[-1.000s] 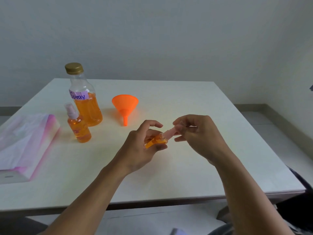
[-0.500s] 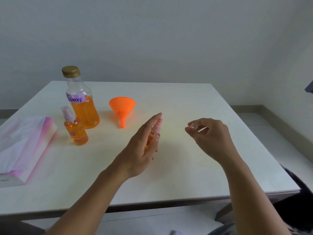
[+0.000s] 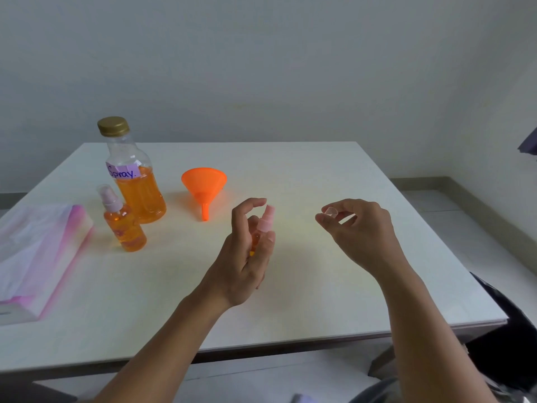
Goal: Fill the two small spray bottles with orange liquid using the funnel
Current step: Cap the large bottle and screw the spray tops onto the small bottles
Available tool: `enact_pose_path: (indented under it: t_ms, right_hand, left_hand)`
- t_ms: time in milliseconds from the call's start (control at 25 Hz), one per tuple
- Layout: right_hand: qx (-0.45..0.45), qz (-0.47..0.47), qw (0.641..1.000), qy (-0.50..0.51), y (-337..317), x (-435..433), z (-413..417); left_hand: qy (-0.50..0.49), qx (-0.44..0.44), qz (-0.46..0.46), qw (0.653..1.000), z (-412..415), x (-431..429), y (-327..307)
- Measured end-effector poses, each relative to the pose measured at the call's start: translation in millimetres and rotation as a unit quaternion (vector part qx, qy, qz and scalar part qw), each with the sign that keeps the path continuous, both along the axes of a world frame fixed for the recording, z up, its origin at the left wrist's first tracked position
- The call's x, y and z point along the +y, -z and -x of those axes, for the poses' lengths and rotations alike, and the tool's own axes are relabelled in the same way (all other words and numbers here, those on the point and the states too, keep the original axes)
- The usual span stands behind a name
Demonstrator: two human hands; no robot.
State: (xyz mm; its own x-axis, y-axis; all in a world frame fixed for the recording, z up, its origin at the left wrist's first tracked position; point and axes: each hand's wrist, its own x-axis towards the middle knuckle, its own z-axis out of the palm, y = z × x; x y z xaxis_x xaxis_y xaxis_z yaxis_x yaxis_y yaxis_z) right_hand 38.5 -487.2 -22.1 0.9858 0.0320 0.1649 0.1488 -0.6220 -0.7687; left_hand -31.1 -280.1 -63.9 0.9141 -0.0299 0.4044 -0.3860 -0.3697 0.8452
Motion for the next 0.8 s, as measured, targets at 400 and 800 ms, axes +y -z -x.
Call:
enact_pose_path:
  t_ms: [400, 800]
  right_hand:
    - [0.003, -0.005, 1.0, 0.005, 1.1, -1.8, -2.1]
    - [0.003, -0.012, 1.0, 0.01, -1.2, -5.1, -3.0]
  left_hand:
    - [-0.064, -0.005, -0.061, 0.996, -6.4, -3.4, 3.5]
    - [-0.126, -0.062, -0.093, 0.986, -3.3, -5.4, -3.9]
